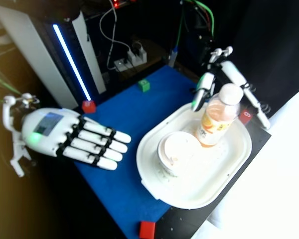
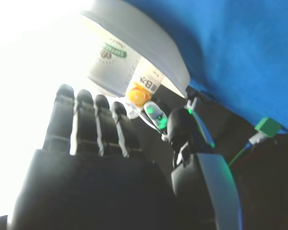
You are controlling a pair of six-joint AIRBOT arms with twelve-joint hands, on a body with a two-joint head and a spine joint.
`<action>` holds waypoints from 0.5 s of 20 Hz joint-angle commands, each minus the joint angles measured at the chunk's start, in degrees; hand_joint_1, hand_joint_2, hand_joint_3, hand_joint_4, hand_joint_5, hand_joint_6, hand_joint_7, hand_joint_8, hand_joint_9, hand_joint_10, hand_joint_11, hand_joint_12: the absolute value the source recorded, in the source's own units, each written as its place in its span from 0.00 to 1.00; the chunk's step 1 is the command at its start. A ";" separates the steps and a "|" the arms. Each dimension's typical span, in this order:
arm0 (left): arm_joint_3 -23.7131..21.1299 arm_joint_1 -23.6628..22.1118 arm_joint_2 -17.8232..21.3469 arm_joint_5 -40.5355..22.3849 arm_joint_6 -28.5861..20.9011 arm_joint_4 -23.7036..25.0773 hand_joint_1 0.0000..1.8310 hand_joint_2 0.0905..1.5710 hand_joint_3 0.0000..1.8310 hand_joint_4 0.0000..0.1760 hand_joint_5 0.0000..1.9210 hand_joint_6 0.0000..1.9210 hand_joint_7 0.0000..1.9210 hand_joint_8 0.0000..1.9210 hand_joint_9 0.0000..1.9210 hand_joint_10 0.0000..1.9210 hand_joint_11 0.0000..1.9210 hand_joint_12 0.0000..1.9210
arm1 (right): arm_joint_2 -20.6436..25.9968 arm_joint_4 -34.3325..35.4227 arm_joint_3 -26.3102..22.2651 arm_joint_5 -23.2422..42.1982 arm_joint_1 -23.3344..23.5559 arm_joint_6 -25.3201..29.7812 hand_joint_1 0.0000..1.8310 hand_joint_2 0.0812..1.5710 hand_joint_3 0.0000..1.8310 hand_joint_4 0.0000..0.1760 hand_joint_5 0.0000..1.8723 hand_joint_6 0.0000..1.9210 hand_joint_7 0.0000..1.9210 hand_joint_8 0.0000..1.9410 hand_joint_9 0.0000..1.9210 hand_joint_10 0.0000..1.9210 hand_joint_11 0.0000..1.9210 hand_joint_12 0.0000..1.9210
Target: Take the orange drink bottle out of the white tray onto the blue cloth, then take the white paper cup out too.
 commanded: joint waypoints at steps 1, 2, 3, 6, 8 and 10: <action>0.55 -0.55 -0.16 -6.48 -0.63 0.59 0.52 0.59 0.00 0.71 0.14 0.02 0.16 0.05 0.19 0.29 0.00 0.62 | 0.00 -0.69 -0.15 7.04 0.29 -0.01 0.27 0.87 0.00 0.00 0.00 0.00 0.00 0.00 0.00 0.00 0.00 0.00; 0.59 -0.55 -0.28 -6.35 -0.63 0.76 0.49 0.61 0.00 0.40 0.23 0.08 0.25 0.13 0.17 0.48 0.00 0.85 | 0.00 -0.69 -0.15 7.04 0.27 0.00 0.28 0.87 0.00 0.00 0.00 0.00 0.00 0.00 0.00 0.00 0.00 0.00; 0.59 -0.55 -0.34 -6.30 -0.63 0.92 0.51 0.67 0.01 0.00 0.30 0.16 0.35 0.28 0.18 0.58 0.00 0.90 | 0.00 -0.68 -0.16 7.04 0.23 0.01 0.27 0.87 0.00 0.00 0.00 0.00 0.00 0.00 0.00 0.00 0.00 0.00; 0.52 -0.55 -0.43 -6.61 -0.84 1.34 0.50 0.79 0.01 0.70 0.35 0.72 0.21 0.56 0.14 0.71 0.03 0.97 | 0.00 -0.67 -0.16 7.04 0.01 0.02 0.30 0.86 0.00 0.00 0.00 0.00 0.00 0.00 0.00 0.00 0.00 0.00; 0.41 -0.55 -0.21 -7.07 -1.49 1.83 0.46 0.69 0.00 0.00 0.30 0.43 0.19 0.62 0.12 0.76 0.04 1.00 | -0.01 -0.64 -0.18 7.04 -0.09 0.02 0.27 0.87 0.00 0.00 0.00 0.00 0.00 0.00 0.00 0.00 0.00 0.00; -0.44 -0.55 0.72 -9.28 -3.02 3.18 0.50 0.74 0.00 0.66 0.40 0.60 0.34 0.54 0.26 0.72 0.17 0.94 | -0.01 -0.61 -0.19 7.04 -0.10 0.02 0.26 0.88 0.00 0.00 0.00 0.00 0.00 0.00 0.00 0.00 0.00 0.00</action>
